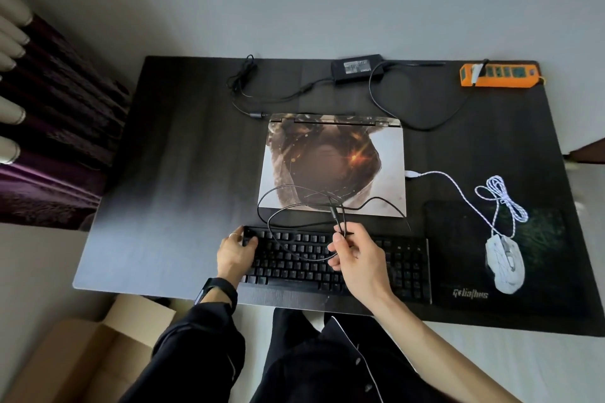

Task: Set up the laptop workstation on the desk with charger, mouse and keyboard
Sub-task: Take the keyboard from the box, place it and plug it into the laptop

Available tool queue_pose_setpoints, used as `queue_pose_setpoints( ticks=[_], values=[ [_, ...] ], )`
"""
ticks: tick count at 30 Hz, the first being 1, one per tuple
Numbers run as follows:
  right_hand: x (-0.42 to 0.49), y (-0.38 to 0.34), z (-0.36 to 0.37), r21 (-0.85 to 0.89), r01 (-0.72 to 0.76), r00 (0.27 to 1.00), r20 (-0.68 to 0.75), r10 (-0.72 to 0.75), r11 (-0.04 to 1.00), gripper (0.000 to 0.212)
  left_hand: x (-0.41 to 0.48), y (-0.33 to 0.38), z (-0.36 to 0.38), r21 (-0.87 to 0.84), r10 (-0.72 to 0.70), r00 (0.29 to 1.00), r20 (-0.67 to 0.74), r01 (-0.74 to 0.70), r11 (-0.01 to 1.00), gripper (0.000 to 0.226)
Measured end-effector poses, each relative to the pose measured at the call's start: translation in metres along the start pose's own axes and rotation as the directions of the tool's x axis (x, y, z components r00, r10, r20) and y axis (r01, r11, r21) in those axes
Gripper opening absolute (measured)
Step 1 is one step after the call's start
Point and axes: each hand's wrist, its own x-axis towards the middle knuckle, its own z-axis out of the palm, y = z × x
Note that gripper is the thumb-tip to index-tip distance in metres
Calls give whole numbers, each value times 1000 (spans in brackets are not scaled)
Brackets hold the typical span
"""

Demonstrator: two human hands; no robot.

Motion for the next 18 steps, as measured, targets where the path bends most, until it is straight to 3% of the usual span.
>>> queue_pose_setpoints(
  ticks=[3,7,12,15,18],
  values=[
    [3,-2,5,-11,22,999,27,-22,1000,6,-7,9,-12,-206,-38,999,-9,35,978,39],
    [8,-8,14,-28,57,994,91,-55,998,10,-26,43,-38,-527,20,998,58,13,850,28],
    [21,-27,40,-130,194,957,243,-158,972,8,-46,87,-87,-321,254,960,-119,-279,905,31],
    [34,-47,72,-155,317,912,322,-255,936,6,-44,98,-114,-143,288,957,-30,-289,946,33],
    [45,-67,112,-158,402,864,391,-317,902,6,-22,92,-140,-269,262,963,-59,-268,925,26]
  ],
)
